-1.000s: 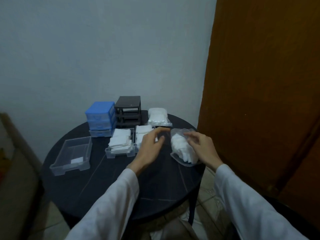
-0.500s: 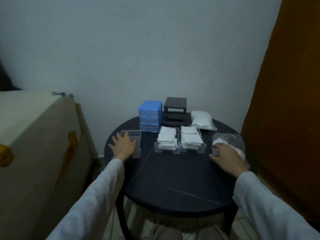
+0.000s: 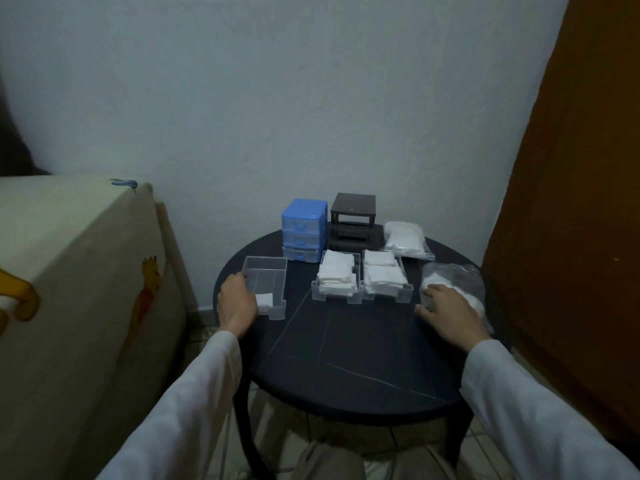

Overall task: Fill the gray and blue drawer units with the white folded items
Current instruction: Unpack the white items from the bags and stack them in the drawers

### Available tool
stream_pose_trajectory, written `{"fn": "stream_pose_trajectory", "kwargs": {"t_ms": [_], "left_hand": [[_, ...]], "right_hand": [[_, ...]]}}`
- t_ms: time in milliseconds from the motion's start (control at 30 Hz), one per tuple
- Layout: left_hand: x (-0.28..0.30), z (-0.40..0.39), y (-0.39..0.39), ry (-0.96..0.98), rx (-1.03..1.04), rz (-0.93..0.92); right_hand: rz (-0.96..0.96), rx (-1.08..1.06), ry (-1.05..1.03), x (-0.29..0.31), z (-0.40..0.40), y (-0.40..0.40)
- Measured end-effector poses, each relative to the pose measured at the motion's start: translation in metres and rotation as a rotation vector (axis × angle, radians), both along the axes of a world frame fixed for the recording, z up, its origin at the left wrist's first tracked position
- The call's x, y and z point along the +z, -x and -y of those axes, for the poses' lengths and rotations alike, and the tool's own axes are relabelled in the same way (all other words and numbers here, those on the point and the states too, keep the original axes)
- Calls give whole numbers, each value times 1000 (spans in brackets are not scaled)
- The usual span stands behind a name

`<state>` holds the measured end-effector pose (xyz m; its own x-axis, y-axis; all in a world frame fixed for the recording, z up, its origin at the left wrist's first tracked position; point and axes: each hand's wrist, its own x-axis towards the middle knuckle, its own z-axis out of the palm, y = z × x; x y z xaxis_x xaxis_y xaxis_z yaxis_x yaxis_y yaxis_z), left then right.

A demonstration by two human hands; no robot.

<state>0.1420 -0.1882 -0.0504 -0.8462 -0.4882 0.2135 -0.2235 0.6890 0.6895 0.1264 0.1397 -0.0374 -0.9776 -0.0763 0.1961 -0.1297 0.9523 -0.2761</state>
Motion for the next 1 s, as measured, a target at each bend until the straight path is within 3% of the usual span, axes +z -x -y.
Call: {"fn": "stream_pose_trajectory", "kwargs": {"t_ms": [333,700,1000], "left_hand": [[18,-28,-51,-147,-278,-185],[14,-118,-59,-81,-499,-3],[5,-140,-52,-88,-505,77]], "right_hand": [[27,28,31,4,1,-11],[74,75,124,11,-6,-19],[37,116,395,16,-26,-23]]}}
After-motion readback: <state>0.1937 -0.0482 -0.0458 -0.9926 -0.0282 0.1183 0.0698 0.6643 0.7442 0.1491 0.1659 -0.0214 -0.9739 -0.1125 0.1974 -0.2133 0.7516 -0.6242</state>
